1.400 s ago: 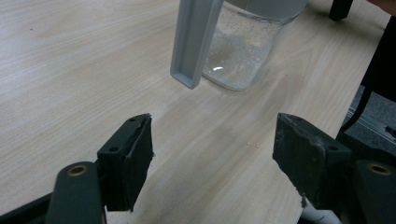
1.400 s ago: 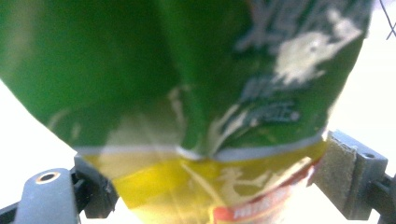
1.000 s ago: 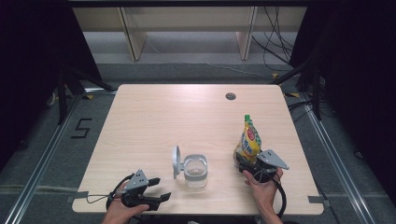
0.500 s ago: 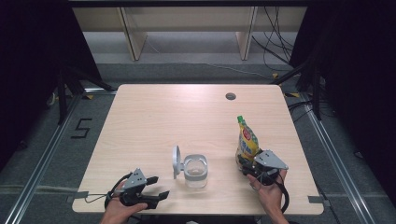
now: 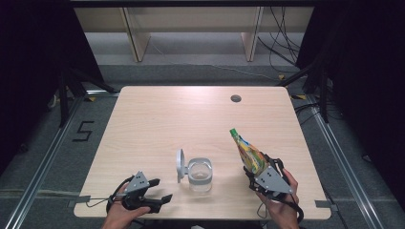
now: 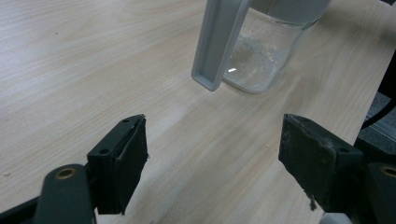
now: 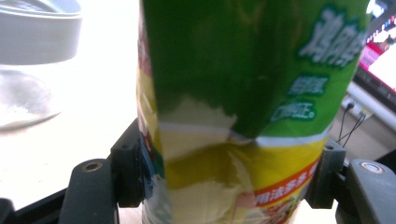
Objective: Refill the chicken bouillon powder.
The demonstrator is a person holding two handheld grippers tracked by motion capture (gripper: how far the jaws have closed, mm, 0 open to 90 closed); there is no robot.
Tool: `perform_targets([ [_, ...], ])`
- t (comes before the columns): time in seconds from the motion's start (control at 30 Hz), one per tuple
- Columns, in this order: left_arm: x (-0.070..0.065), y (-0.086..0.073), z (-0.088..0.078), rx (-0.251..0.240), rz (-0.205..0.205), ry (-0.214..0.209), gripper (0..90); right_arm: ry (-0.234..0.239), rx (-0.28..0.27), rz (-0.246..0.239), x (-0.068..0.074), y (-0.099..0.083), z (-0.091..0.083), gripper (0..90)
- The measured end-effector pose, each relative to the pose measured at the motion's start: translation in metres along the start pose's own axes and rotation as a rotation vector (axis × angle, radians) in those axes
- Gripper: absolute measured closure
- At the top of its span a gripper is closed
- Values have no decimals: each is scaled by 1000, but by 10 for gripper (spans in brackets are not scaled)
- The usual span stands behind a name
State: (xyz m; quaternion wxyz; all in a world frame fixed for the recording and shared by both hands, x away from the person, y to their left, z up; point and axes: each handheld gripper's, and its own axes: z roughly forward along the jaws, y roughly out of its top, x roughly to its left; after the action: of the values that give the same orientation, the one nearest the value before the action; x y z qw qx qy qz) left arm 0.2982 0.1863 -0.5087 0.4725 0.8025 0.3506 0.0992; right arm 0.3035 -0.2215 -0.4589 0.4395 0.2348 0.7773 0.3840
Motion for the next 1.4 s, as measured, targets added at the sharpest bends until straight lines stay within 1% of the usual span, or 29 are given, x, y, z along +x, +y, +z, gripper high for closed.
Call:
perform_targets([
  [0.1,0,1,-1,3,9,12,207,-1,10,-59,6,5,-7,337],
  [0.13,1,1,-1,6,9,6,205,-7,13,-106,8,7,-9,338],
  [0.17,0,1,0,-4,4,15,205,-7,13,-106,8,7,-9,338],
  [0.2,0,1,0,-2,7,15,201,-8,12,-169,9,10,-11,338],
  [0.27,0,0,0,-7,3,13,200,-7,15,-170,12,11,-13,338],
  [0.33,0,1,-1,6,0,10,197,-19,21,-257,13,13,-13,338],
  [0.37,0,1,-1,4,-2,12,196,-22,32,-262,16,13,-14,338],
  [0.4,0,1,-1,5,-3,12,196,-13,38,-311,17,14,-14,339],
  [0.53,0,1,0,1,3,19,196,-31,46,-388,23,14,-16,339],
  [0.6,0,1,0,7,1,12,196,-19,68,-408,28,15,-19,340],
  [0.63,-1,1,0,9,1,12,196,-38,80,-442,31,15,-19,340],
  [0.67,0,1,0,6,0,12,197,-57,74,-518,33,16,-19,340],
  [0.7,0,1,0,3,-1,13,197,-57,74,-518,33,16,-19,340],
  [0.73,0,1,0,12,4,17,197,-59,80,-535,34,17,-20,340],
  [0.8,0,1,0,15,-13,17,197,-70,88,-576,37,18,-21,340],
  [0.83,0,1,0,16,-10,19,198,-76,91,-621,38,19,-21,341],
  [0.87,0,1,0,16,-11,18,199,-85,81,-646,38,18,-19,341],
  [0.9,0,1,0,14,-13,17,200,-97,94,-679,39,18,-18,342],
  [0.93,0,1,1,18,5,19,202,-104,113,-752,39,16,-16,344],
  [1.0,0,1,0,16,6,20,202,-104,118,-772,39,16,-15,345],
  [1.1,1,1,0,14,8,19,202,-101,126,-850,38,16,-13,346],
  [1.13,1,1,1,18,6,17,202,-99,129,-898,37,17,-12,347],
  [1.17,1,1,1,18,6,17,202,-99,129,-898,37,17,-12,347],
  [1.2,0,1,1,12,3,17,202,-101,128,-919,37,18,-12,348],
  [1.27,0,1,2,0,4,23,203,-97,151,-933,38,18,-12,349],
  [1.3,0,1,1,2,6,24,202,-92,152,-978,38,21,-12,350],
  [1.33,-1,1,1,4,7,27,203,-93,152,-998,38,23,-12,350],
  [1.37,-1,1,1,5,8,27,203,-80,126,-1077,35,27,-10,357],
  [1.4,-1,1,1,5,8,27,203,-80,136,-1059,37,26,-10,378],
])
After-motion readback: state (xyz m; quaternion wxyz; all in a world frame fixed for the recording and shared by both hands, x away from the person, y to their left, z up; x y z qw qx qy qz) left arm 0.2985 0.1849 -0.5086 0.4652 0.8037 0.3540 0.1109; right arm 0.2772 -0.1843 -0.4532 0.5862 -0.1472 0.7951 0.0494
